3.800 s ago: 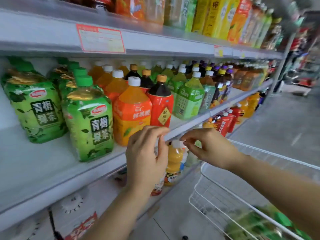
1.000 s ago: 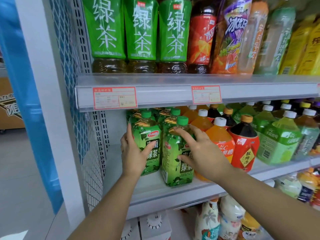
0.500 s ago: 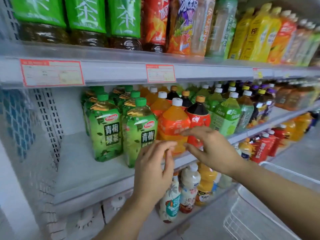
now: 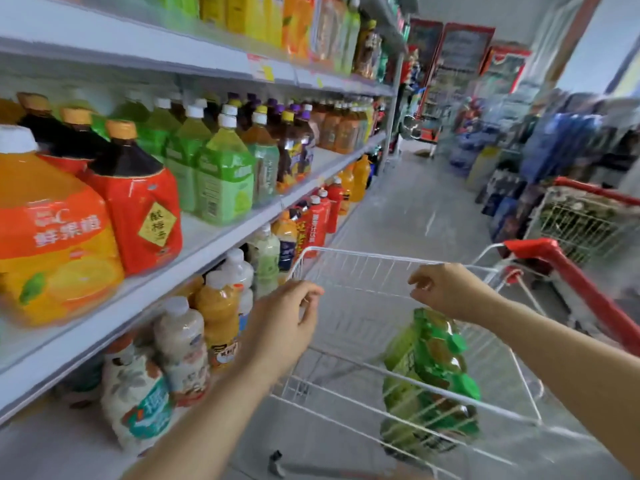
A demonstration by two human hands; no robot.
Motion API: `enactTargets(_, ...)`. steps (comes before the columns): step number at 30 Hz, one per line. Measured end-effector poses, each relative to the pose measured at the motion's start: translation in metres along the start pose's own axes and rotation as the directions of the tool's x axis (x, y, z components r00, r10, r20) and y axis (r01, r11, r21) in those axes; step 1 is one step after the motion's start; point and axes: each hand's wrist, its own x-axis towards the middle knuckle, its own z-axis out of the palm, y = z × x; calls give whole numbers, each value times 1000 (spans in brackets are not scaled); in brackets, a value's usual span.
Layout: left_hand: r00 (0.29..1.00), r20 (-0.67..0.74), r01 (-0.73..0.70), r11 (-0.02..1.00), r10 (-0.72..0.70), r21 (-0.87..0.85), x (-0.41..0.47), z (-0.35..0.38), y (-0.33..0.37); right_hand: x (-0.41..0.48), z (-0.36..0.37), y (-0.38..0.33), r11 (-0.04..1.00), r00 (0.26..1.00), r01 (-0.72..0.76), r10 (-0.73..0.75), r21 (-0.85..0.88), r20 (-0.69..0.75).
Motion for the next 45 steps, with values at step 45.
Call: enactTargets(45, 855, -503, 30, 980, -127, -197, -47, -121, -5, -21, -77, -252, 350, 577, 797, -685, 493, -446)
